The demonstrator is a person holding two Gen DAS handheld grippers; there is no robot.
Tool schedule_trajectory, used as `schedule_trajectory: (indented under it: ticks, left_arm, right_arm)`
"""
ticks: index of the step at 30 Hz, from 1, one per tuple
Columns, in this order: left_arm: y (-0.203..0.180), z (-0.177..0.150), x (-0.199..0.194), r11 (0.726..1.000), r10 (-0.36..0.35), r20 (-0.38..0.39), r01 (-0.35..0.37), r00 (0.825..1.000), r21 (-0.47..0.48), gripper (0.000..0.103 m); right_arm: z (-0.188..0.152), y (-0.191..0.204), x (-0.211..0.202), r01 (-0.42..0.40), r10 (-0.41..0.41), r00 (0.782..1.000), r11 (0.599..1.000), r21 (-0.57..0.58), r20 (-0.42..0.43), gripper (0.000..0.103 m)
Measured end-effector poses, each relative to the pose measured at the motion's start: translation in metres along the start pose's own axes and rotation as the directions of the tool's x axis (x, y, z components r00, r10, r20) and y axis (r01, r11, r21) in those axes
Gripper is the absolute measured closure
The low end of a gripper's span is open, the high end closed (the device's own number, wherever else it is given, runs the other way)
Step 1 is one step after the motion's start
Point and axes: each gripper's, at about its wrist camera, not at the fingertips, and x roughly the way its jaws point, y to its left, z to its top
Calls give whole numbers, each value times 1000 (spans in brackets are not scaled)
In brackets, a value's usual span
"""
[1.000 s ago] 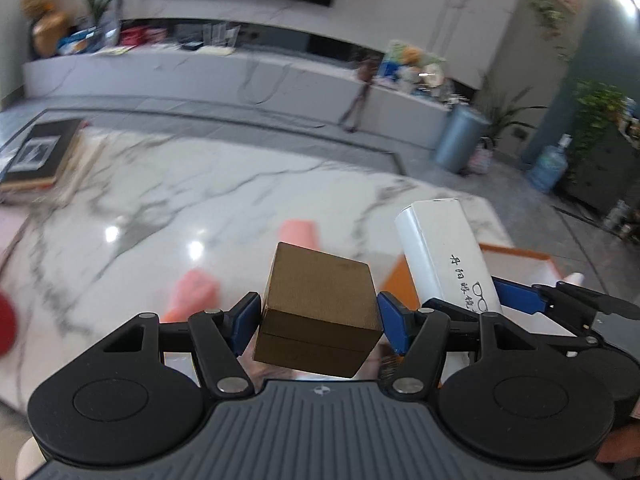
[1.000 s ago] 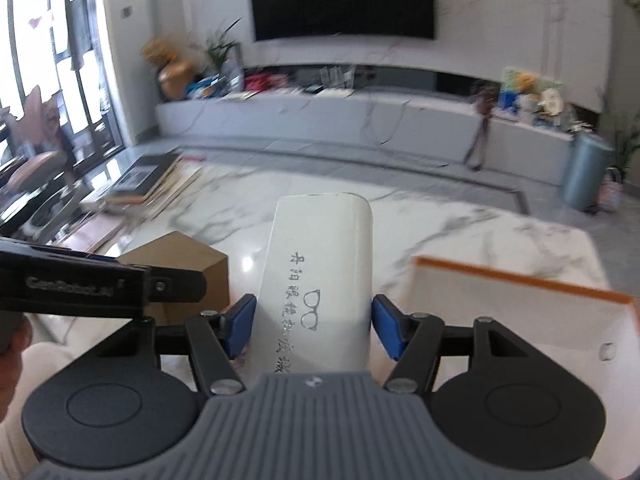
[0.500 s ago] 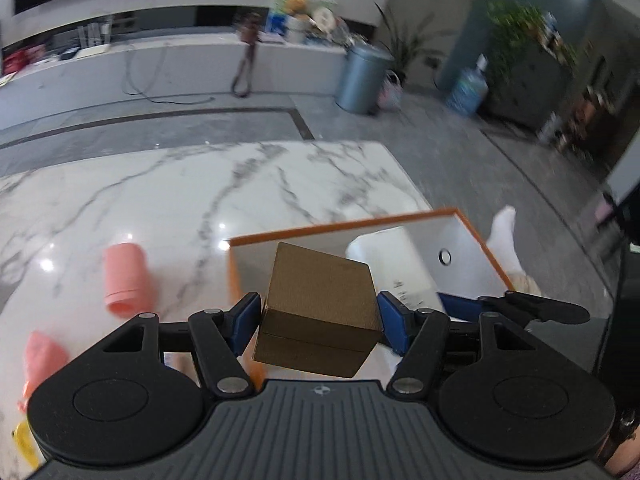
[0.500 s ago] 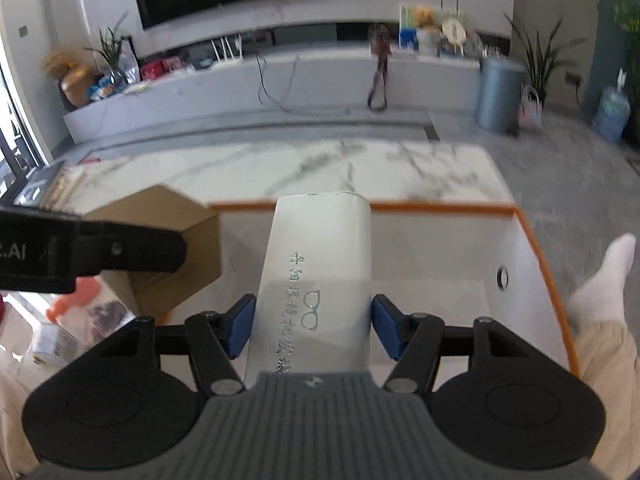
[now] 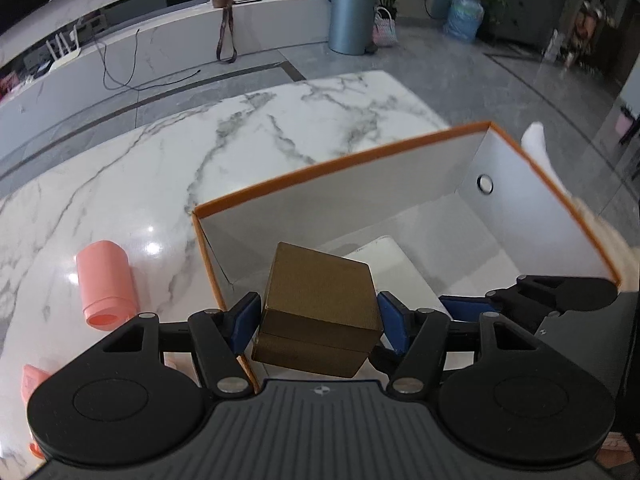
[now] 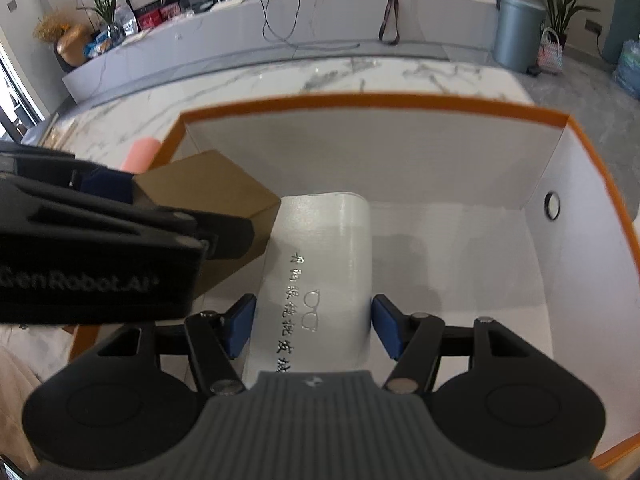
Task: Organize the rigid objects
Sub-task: 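Release the white case with the right tool while the left tool drops the brown cube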
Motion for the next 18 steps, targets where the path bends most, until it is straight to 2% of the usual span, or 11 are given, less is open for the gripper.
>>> schedule_trajectory:
  ticks: [6,11,18]
  left_arm:
    - [-7,-4,6,998,32,0,-32,999,52,30]
    - [-12,-7,7,994,63,5,-63,998,86,30]
    - [-19,-10,9,988,98,-5,-97,995,123,26]
  right_arm:
    - [-2,3,-5,31,-31,999,999,-7,23,40]
    - [-4,5,-12,65,-63,996,997,-34,66,33]
    - [-10,3,-16,63,-61,995,998,-28,76,31]
